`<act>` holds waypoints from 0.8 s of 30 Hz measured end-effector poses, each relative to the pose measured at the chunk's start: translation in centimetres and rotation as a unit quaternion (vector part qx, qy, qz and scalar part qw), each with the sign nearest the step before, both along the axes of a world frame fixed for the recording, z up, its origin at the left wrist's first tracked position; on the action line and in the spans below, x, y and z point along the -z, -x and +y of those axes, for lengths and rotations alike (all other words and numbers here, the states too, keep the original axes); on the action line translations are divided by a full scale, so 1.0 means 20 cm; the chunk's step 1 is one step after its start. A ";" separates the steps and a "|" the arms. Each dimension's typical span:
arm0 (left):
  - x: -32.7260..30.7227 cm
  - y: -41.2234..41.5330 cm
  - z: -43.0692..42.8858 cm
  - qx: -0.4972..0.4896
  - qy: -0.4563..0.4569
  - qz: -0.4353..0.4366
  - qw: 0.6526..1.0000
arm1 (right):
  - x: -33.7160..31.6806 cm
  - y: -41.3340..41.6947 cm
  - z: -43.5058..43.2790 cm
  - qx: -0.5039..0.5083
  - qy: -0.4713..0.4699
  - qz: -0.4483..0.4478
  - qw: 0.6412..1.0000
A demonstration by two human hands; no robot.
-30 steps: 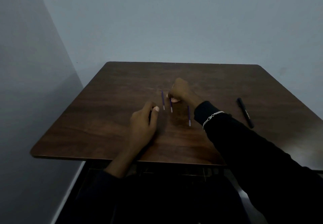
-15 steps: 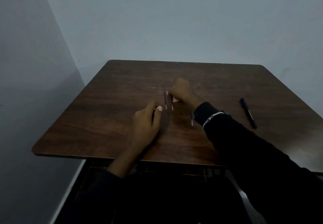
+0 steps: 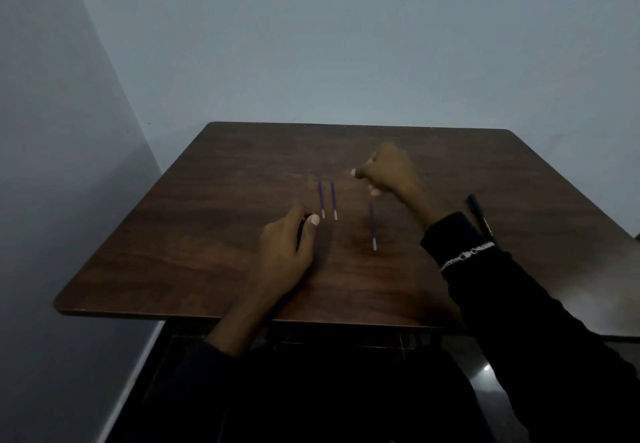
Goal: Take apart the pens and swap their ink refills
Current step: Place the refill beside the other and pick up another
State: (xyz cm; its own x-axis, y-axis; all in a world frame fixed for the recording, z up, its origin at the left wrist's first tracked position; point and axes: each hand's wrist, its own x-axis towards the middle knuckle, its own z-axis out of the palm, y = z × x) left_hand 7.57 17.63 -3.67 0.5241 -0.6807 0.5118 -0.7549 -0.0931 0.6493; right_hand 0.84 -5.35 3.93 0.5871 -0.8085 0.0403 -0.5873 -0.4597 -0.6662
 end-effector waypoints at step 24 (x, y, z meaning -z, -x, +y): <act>-0.01 0.02 0.01 0.012 -0.018 -0.046 0.999 | 0.12 0.13 0.16 -0.030 -0.003 0.238 0.971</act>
State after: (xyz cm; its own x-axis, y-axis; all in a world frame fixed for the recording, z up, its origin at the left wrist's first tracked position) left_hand 7.11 17.75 -3.53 0.4603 -0.7114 0.5311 -0.8130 -0.0975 0.5740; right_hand -1.73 -2.07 1.53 0.5848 -0.7712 -0.2515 -0.8012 -0.5005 -0.3281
